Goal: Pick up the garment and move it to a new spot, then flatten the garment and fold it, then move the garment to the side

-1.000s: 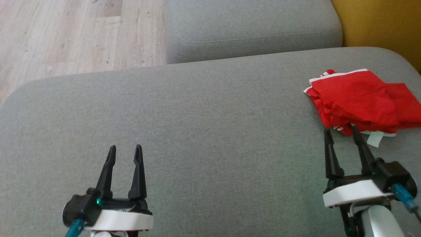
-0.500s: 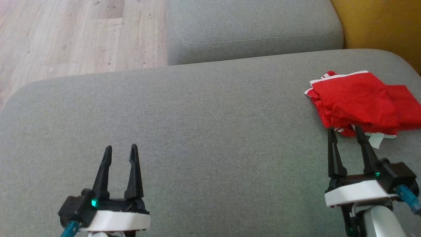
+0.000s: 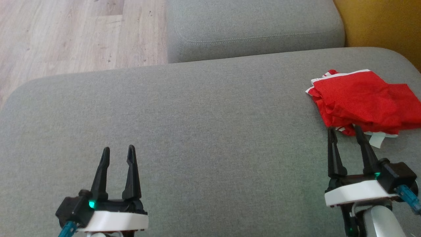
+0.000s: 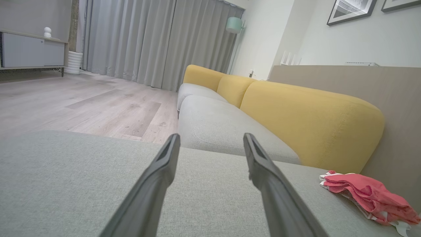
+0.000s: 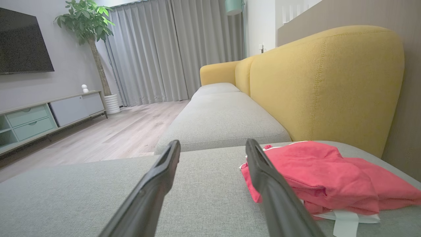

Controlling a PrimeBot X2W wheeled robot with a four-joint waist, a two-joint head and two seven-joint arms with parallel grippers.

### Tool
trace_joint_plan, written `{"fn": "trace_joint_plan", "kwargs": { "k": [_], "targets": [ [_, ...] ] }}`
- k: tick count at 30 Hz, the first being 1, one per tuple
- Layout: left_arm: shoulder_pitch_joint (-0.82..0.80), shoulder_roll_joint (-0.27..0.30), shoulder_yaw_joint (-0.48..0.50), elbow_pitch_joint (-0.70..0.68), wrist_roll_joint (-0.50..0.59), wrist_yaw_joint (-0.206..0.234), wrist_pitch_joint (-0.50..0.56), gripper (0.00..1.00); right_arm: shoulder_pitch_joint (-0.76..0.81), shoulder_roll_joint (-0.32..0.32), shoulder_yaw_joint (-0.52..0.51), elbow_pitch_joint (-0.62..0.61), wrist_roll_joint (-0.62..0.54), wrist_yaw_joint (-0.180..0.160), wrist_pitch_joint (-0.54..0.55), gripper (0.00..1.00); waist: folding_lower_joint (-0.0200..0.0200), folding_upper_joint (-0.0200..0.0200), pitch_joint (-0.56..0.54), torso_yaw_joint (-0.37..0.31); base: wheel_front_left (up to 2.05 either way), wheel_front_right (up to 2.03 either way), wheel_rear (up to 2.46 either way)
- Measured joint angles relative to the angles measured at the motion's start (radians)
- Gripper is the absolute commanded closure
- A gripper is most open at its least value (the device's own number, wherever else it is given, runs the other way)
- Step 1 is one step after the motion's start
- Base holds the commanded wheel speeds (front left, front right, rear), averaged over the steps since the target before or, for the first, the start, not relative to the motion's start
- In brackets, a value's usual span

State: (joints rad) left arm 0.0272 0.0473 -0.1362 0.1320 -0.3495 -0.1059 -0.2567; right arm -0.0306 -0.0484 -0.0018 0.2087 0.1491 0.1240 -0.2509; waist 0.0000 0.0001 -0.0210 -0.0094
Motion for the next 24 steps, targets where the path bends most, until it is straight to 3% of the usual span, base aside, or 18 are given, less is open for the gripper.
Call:
{"fn": "trace_joint_plan", "kwargs": {
  "k": [4,5,11,24],
  "targets": [
    [0.000,0.000,0.000,0.007,-0.012,0.000,0.000,0.00,0.000,0.000,0.004,0.007,0.001,0.000,0.000,0.00,0.0000,0.0000,-0.001,0.004,0.00,0.00,0.00],
    [0.002,-0.001,-0.001,0.024,-0.012,0.000,0.000,1.00,0.003,0.001,0.005,0.022,0.001,0.000,0.001,1.00,0.0000,0.0000,0.000,0.004,0.00,0.00,0.00],
    [0.048,-0.001,-0.001,0.096,-0.017,0.000,0.006,1.00,0.055,0.002,0.005,0.095,0.008,-0.001,0.005,1.00,0.0000,0.0000,0.000,0.004,0.00,0.00,0.00],
    [0.052,0.000,0.007,0.098,-0.154,0.000,0.037,1.00,0.061,0.002,-0.002,0.096,0.161,-0.001,0.042,1.00,0.0000,0.0000,0.002,0.005,0.00,0.00,0.00]
  ]
}}
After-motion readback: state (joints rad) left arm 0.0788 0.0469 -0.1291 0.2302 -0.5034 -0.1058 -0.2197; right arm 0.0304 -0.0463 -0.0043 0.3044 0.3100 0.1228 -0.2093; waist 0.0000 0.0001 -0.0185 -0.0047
